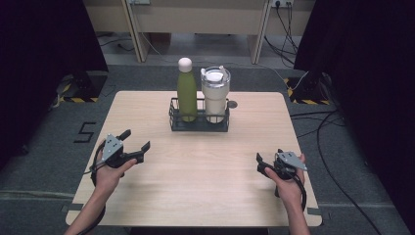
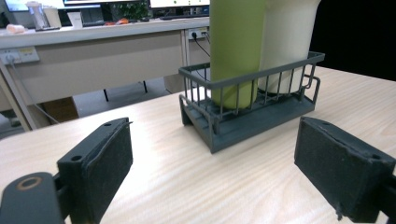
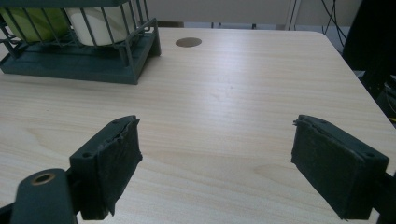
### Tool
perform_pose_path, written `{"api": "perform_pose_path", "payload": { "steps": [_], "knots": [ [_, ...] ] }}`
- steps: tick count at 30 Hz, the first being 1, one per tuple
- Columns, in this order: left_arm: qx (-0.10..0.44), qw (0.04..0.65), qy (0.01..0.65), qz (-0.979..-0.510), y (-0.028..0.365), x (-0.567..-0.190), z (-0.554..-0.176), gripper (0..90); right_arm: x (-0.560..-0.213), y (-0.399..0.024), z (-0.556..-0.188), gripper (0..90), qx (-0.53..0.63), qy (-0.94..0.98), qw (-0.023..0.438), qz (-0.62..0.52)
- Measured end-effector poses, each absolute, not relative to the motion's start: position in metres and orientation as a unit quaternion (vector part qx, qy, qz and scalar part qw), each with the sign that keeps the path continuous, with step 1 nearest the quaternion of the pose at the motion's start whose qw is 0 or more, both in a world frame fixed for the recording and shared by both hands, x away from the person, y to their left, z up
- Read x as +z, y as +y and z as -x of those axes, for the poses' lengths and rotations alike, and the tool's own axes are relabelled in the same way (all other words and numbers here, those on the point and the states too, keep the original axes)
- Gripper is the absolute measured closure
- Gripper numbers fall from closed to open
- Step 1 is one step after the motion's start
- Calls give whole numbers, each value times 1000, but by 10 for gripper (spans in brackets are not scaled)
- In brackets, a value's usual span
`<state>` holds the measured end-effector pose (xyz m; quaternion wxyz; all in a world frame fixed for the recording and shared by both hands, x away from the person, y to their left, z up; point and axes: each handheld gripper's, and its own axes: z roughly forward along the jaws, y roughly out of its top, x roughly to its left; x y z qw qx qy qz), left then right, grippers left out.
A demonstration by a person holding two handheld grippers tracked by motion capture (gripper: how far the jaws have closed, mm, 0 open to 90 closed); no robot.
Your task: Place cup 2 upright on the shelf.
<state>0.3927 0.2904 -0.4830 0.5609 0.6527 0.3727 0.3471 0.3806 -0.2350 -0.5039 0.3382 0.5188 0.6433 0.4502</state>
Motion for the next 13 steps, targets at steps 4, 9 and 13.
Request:
{"api": "perform_pose_path", "payload": {
  "steps": [4, 9, 13],
  "knots": [
    [340, 565, 386, -645, 294, -491, -387, 111, -504, -235, -381, 154, 451, 644, 339, -516],
    [338, 558, 394, -647, 296, -499, -384, 113, -503, -235, -381, 154, 452, 644, 340, -515],
    [341, 560, 391, -646, 296, -496, -384, 113, -502, -235, -381, 151, 453, 643, 341, -515]
  ]
}}
